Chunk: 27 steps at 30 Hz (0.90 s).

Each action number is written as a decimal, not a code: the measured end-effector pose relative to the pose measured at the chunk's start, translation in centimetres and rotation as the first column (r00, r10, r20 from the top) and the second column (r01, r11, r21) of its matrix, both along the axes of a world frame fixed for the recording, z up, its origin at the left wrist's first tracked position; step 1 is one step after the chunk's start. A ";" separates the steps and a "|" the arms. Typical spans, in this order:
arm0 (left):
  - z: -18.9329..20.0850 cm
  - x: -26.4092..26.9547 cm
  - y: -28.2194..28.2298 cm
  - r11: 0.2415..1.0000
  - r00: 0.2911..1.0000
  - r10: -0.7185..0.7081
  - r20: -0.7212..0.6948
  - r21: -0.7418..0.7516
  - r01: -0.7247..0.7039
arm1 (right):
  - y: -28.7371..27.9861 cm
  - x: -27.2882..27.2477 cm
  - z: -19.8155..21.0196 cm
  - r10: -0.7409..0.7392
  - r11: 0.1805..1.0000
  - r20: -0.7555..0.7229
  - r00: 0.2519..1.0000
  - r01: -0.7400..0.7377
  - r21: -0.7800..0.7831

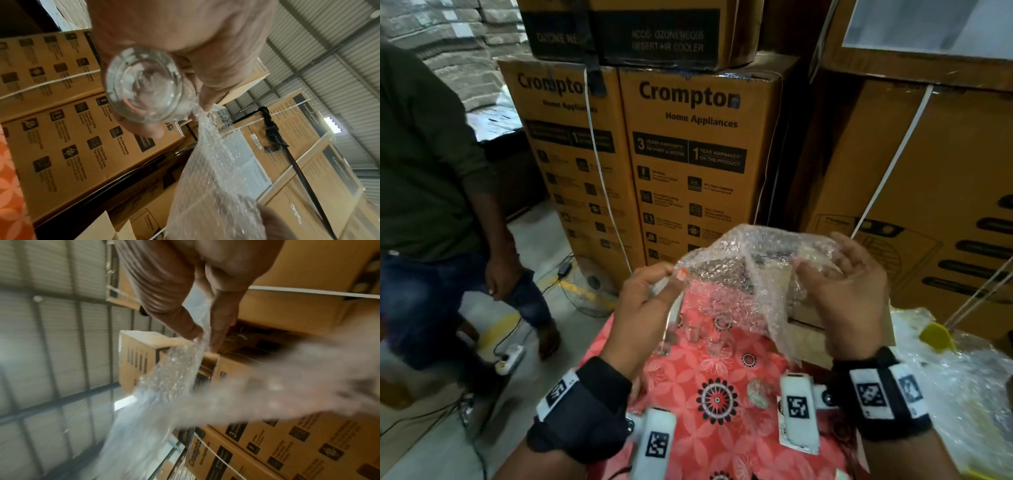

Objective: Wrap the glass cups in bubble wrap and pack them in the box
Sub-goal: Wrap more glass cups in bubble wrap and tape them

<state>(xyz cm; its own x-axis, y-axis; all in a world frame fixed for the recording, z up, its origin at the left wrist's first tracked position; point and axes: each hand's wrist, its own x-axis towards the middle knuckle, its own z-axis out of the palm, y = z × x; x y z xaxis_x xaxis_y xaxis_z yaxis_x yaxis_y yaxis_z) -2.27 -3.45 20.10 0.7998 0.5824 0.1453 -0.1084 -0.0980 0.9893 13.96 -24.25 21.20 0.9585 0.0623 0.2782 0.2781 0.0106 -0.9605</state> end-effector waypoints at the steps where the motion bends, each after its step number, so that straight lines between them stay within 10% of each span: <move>1: 0.2 -0.1 0.2 1.000 1.000 0.002 0.005 0.029 -0.003 | -0.4 0.7 -0.2 0.003 1.000 -0.022 1.000 -0.003 0.013; 8: 0.6 -0.4 0.7 0.998 0.997 -0.064 0.038 -0.021 0.065 | -1.5 2.3 -1.7 -0.045 0.997 -0.067 0.997 0.041 -0.066; 14: 0.5 -0.4 0.5 0.988 0.990 -0.142 -0.006 -0.061 0.142 | -0.4 2.9 -3.4 0.229 0.923 -0.517 0.825 -0.015 0.384; 18: 0.2 0.1 0.7 0.996 0.997 -0.081 0.013 -0.041 0.082 | 0.1 1.4 -2.7 -0.100 0.995 -0.076 0.992 0.101 0.017; 21: 0.3 0.2 1.9 0.998 0.999 -0.038 -0.006 -0.055 0.037 | -1.0 0.8 -1.3 -0.055 0.900 0.395 0.917 0.217 -0.378; 27: 0.6 0.0 4.6 0.993 0.998 0.031 -0.058 0.114 -0.024 | -3.2 2.4 -1.1 0.023 0.893 0.225 0.974 0.081 -0.443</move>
<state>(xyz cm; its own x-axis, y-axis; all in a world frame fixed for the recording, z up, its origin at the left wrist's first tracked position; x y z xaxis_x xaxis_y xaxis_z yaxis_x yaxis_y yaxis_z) -2.25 1.16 20.65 0.7930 0.5867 0.1645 -0.0458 -0.2118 0.9762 16.34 -27.46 20.08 0.8799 0.2028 0.4297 0.4747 -0.4156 -0.7758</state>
